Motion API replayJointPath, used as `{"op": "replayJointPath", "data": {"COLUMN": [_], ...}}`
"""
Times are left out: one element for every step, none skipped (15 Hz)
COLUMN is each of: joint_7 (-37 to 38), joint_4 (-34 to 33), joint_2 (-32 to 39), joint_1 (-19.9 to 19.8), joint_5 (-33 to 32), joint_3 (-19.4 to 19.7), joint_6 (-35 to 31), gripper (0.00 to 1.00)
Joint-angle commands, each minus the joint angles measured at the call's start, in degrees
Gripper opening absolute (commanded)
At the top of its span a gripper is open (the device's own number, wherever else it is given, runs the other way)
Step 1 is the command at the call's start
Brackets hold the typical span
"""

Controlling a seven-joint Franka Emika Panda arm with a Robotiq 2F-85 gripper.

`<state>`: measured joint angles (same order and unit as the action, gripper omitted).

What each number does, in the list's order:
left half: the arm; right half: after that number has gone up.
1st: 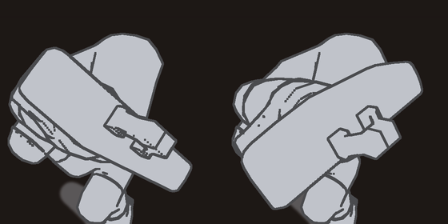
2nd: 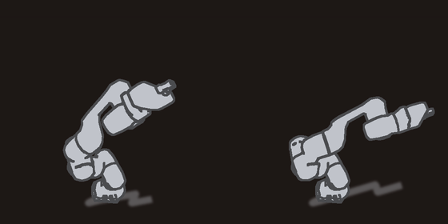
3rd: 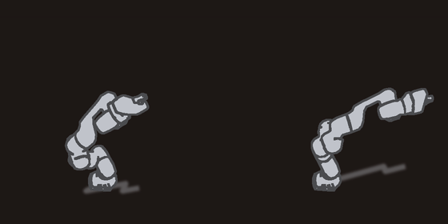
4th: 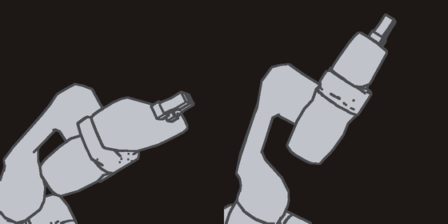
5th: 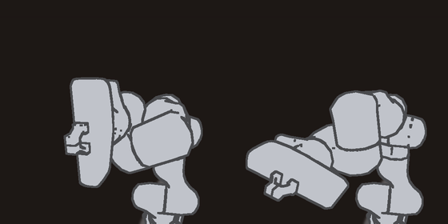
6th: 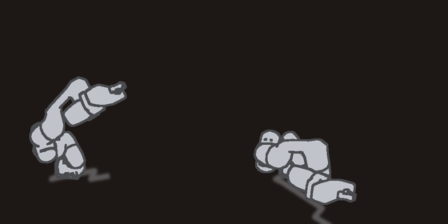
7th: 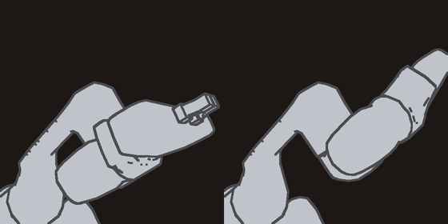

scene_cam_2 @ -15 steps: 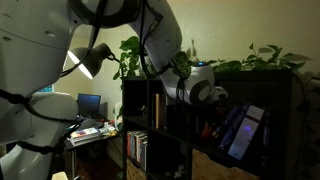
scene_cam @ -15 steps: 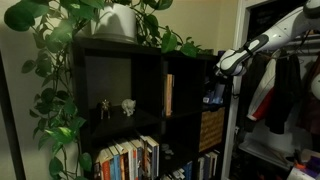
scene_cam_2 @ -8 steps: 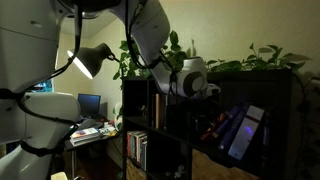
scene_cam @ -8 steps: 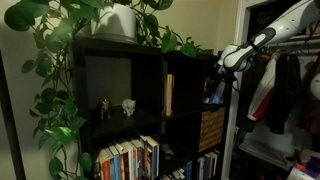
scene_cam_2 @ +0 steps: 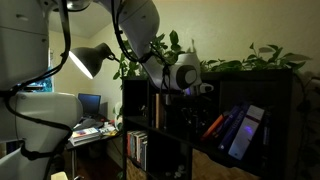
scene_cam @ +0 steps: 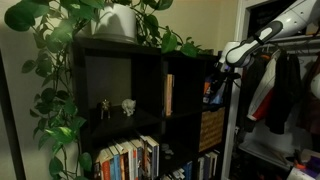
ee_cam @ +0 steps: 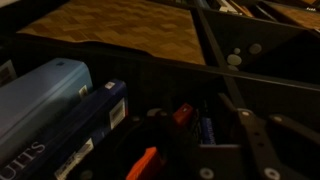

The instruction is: Pick up the orange book from the upper middle shelf and place it on the upper right shelf

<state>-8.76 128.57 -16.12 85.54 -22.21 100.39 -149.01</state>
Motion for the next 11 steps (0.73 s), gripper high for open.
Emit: {"op": "replayJointPath", "data": {"joint_7": [-2.4,-2.4,-2.3,-2.1,-1.9,-1.5,-1.2,-1.2,-1.2,-1.2,-1.2], "joint_4": [0.6,0.4,0.2,0.0,0.0,0.2,0.1,0.1,0.1,0.1,0.1], "joint_2": [2.8,2.8,2.6,2.4,2.0,1.6,1.2,1.2,1.2,1.2,1.2], "joint_1": [-7.2,-8.9,-10.7,-12.5,-14.3,-16.2,-12.3,-13.8,-14.5,-14.8,-14.8], "joint_5": [1.1,1.0,1.0,0.8,0.6,0.1,0.0,0.0,0.0,0.0,0.0], "joint_3": [-6.8,-8.6,-10.5,-12.3,-14.3,-16.2,-12.4,-13.9,-14.6,-14.9,-14.9], "joint_6": [4.1,5.6,7.1,8.7,10.3,11.2,8.7,9.5,9.9,10.0,10.0], "gripper": [0.19,0.11,0.06,0.04,0.42,0.38,0.15,0.19,0.26,0.32,0.38]}}
